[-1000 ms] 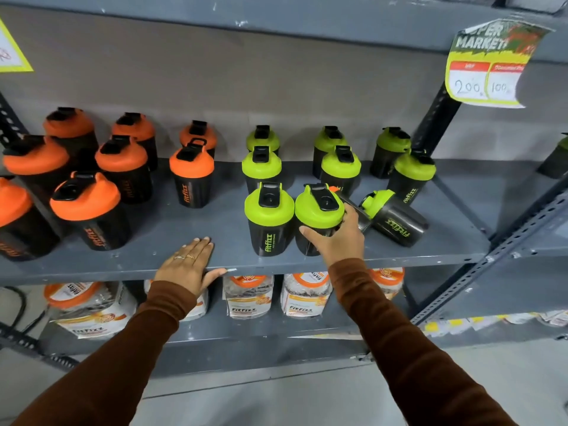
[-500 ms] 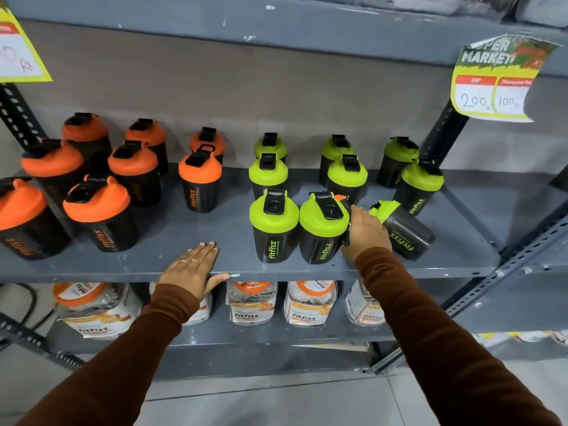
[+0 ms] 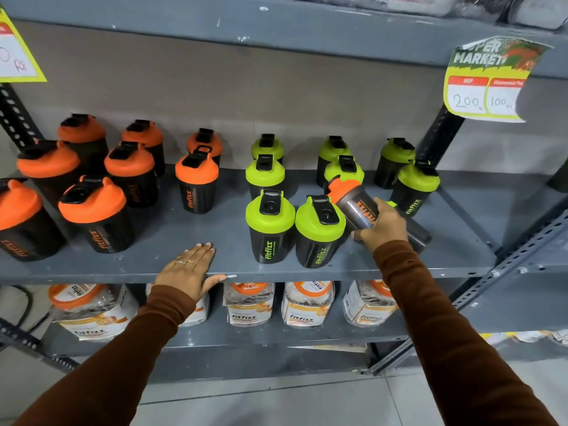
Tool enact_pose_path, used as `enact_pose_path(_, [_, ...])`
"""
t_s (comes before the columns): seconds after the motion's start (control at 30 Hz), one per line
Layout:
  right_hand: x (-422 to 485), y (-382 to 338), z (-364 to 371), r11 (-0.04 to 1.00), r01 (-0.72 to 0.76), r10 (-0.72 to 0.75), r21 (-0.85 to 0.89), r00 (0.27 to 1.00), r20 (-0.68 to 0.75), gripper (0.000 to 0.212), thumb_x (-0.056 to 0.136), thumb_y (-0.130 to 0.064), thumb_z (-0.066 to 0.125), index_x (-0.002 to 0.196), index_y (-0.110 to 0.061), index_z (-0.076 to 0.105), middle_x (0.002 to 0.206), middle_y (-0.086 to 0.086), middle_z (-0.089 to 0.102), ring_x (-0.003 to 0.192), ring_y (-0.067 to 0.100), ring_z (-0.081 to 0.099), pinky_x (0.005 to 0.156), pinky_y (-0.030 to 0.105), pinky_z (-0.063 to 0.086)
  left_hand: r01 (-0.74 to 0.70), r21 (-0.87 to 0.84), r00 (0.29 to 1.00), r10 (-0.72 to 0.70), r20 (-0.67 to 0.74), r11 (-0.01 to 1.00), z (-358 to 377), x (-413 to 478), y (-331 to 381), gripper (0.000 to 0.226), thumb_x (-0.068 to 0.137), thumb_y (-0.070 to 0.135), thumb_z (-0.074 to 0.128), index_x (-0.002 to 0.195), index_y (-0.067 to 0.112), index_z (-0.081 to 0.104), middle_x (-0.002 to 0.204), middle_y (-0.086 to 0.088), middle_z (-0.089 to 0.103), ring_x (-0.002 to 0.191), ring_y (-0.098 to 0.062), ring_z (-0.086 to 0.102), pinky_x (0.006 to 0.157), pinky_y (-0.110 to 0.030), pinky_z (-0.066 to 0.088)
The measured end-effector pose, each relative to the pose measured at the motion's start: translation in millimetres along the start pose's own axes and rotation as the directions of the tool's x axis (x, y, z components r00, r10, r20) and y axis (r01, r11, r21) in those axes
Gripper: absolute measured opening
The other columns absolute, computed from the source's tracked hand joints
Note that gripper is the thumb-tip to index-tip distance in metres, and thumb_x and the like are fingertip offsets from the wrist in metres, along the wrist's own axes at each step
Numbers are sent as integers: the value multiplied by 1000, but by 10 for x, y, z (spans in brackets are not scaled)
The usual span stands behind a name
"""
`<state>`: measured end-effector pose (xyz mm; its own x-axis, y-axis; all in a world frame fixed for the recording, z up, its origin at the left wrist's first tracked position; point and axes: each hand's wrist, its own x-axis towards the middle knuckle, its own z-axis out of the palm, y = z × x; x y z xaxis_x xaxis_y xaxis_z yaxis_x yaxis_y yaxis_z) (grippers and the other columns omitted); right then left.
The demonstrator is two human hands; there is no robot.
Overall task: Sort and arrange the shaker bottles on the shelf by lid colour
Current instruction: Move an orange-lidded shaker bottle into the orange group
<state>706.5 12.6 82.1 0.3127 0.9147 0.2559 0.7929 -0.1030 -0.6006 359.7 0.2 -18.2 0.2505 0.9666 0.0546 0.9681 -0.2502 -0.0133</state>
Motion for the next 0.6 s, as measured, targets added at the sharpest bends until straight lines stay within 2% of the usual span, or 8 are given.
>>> enact_pose_path(0.07, [1, -1, -87, 998, -16, 20, 67, 998, -60, 81, 56, -3, 82, 127, 0, 43, 122, 24, 54, 108, 36, 52, 97, 37, 39, -2, 7, 1000, 2, 3, 1000, 9, 8, -4, 122, 51, 75, -35, 142, 14, 19, 152, -5, 22, 139, -18, 23, 114, -30, 16])
enact_pose_path(0.1, [1, 1, -127, 995, -21, 30, 96, 995, -92, 83, 57, -4, 82, 129, -2, 42, 125, 23, 53, 111, 35, 51, 99, 37, 38, -2, 2, 1000, 2, -1, 1000, 20, 17, -5, 110, 61, 75, -24, 142, 14, 19, 152, -6, 22, 139, -18, 23, 114, -31, 16])
enact_pose_path(0.17, [-13, -5, -194, 987, -5, 31, 158, 987, -159, 86, 57, -6, 82, 132, -5, 40, 131, 20, 50, 117, 33, 49, 103, 36, 37, 5, 12, 1000, -5, -2, 1000, 41, 29, -9, 80, 82, 67, 10, 142, 14, 18, 153, -5, 21, 140, -18, 21, 114, -30, 15])
enact_pose_path(0.23, [-60, -41, -242, 977, 65, -17, 206, 974, -226, 86, 58, -6, 82, 133, -6, 40, 135, 19, 47, 121, 31, 46, 105, 36, 36, 7, 9, 1000, -8, 25, 1000, 33, 23, 7, 70, 88, 58, 27, 142, 14, 18, 153, -5, 21, 140, -18, 21, 114, -31, 14])
enact_pose_path(0.37, [-222, -202, -292, 946, 292, -225, 141, 905, -361, 84, 59, -5, 81, 132, -1, 39, 136, 22, 45, 126, 35, 42, 107, 35, 31, -5, -14, 1000, 5, 25, 1000, 8, 19, 13, 78, 84, 65, 20, 141, 13, 19, 153, -5, 21, 140, -19, 20, 115, -32, 14])
enact_pose_path(0.5, [-414, -456, -210, 855, 518, -425, 35, 738, -524, 77, 62, -5, 74, 128, 9, 36, 128, 31, 45, 124, 33, 39, 108, 32, 29, -45, -15, 998, 45, 44, 999, 27, 38, -34, 67, 90, 54, 27, 142, 14, 15, 154, -5, 17, 141, -18, 16, 115, -31, 11])
enact_pose_path(0.57, [-506, -647, -84, 799, 598, -459, 65, 676, -577, 80, 62, -11, 71, 129, 3, 31, 124, 27, 47, 119, 32, 41, 107, 32, 34, -54, -30, 996, 56, 62, 998, 19, 10, -106, 64, 91, 51, 28, 142, 14, 15, 154, -5, 17, 141, -18, 16, 115, -31, 11])
enact_pose_path(0.6, [-554, -760, 1, 774, 626, -463, 97, 665, -586, 84, 60, -14, 72, 130, 0, 28, 124, 18, 45, 116, 35, 44, 104, 38, 39, -56, -36, 996, 58, 62, 998, 9, -22, -165, 63, 92, 50, 29, 142, 14, 16, 154, -5, 18, 141, -18, 17, 115, -31, 11])
